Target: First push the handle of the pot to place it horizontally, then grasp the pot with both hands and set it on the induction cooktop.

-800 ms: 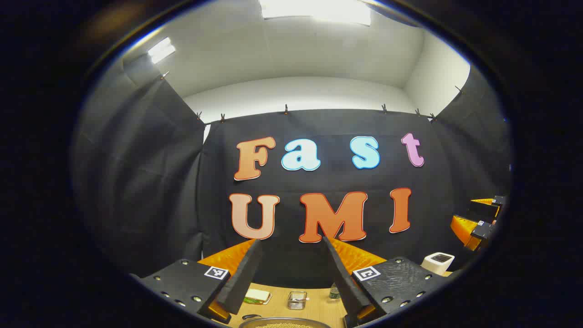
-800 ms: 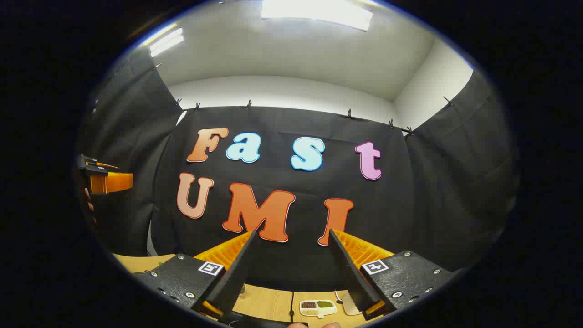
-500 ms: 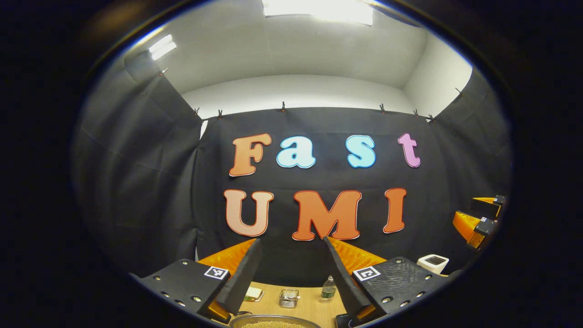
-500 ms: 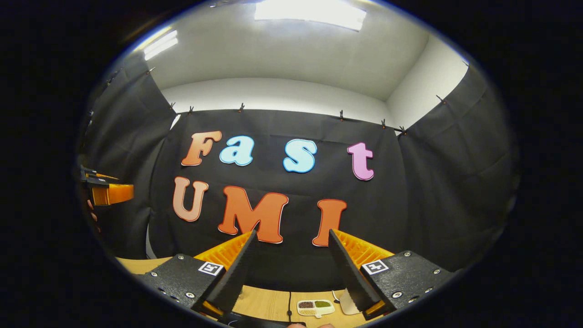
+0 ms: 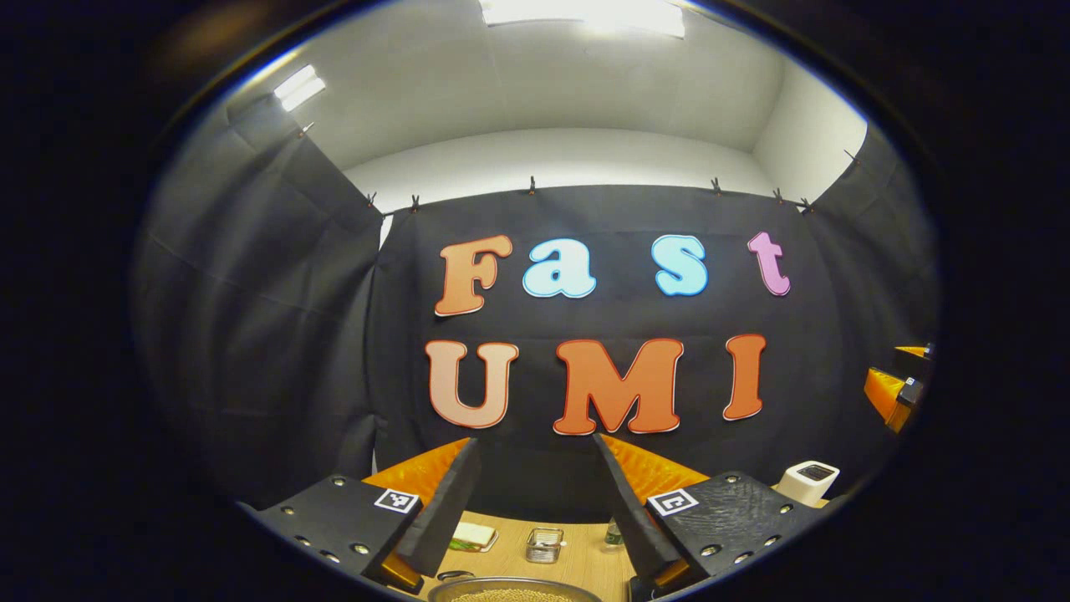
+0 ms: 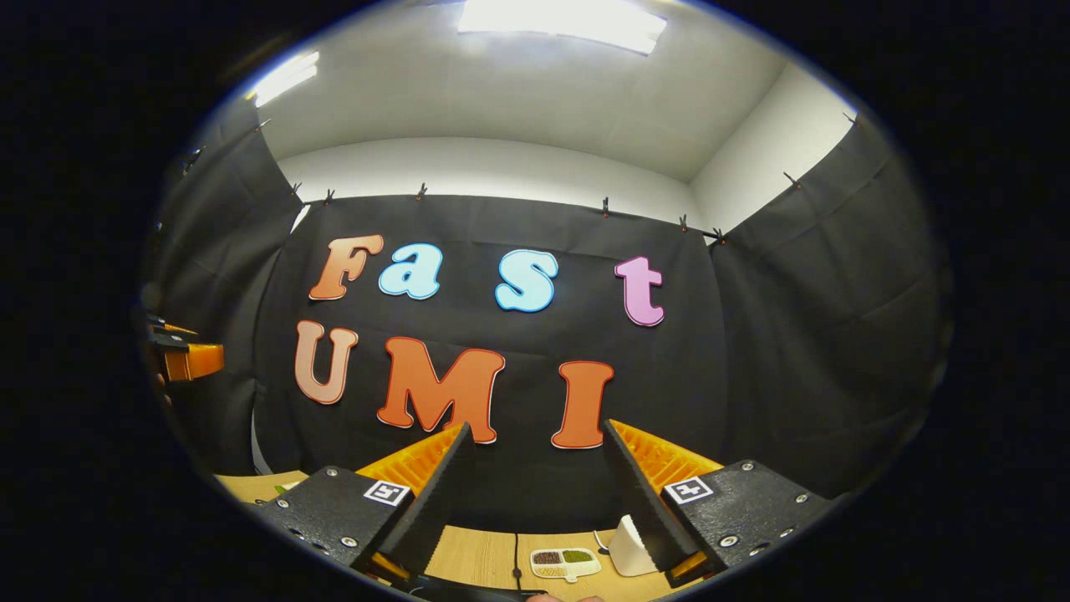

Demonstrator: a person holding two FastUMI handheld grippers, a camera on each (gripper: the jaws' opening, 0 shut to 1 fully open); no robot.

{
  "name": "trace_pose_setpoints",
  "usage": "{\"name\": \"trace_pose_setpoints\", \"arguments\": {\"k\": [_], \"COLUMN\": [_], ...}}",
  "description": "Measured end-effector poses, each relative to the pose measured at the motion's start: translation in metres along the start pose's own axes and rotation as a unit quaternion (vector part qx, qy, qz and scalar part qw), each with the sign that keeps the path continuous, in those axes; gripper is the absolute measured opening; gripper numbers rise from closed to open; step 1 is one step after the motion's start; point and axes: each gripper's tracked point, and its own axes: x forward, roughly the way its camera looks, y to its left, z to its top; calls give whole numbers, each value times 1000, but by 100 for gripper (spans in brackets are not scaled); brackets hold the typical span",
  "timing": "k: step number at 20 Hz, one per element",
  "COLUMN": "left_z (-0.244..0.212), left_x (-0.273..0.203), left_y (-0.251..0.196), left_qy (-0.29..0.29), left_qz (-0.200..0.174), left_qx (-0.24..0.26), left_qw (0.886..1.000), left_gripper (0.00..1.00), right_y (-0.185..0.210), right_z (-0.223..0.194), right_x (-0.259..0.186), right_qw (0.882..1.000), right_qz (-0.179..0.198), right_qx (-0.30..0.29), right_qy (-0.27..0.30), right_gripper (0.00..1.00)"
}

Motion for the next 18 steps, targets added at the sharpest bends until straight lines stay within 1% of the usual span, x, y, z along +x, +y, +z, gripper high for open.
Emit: {"name": "trace_pose_setpoints", "arguments": {"k": [3,5,8,9,10,11,12,13,14,15,16,17,18], "left_z": [-21,-43,-77,-92,-111,-132,-152,-168,-185,-197,-211,-226,-239], "left_x": [2,2,-3,-5,-7,-13,-19,-27,-34,-40,-44,-57,-64], "left_y": [-5,-12,-24,-26,-25,-25,-29,-33,-35,-32,-29,-31,-35], "left_qy": [37,73,128,147,173,203,233,261,289,313,338,365,385], "left_qz": [-7,-21,-52,-58,-60,-64,-73,-83,-91,-88,-88,-94,-104], "left_qx": [5,12,14,16,20,20,14,6,2,5,11,13,12], "left_qw": [999,997,990,987,983,977,970,962,953,946,937,926,917], "left_gripper": [83,84,86,83,75,62,54,42,36,29,19,9,8], "right_y": [-3,-5,-8,-8,-8,-8,-8,-11,-12,-13,-15,-16,-18], "right_z": [-5,-9,-17,-21,-25,-28,-31,-33,-35,-38,-41,-44,-47], "right_x": [2,4,6,6,6,5,5,5,5,5,4,4,4], "right_qw": [1000,1000,1000,1000,1000,999,999,999,999,999,999,999,998], "right_qz": [-4,-8,-13,-13,-13,-12,-13,-15,-17,-18,-20,-21,-22], "right_qx": [-2,-4,-3,-2,-1,-2,-3,-3,-4,-5,-6,-7,-6], "right_qy": [5,11,19,23,28,33,37,38,40,41,45,47,51], "right_gripper": [95,95,95,95,95,95,95,95,95,95,95,95,95]}}
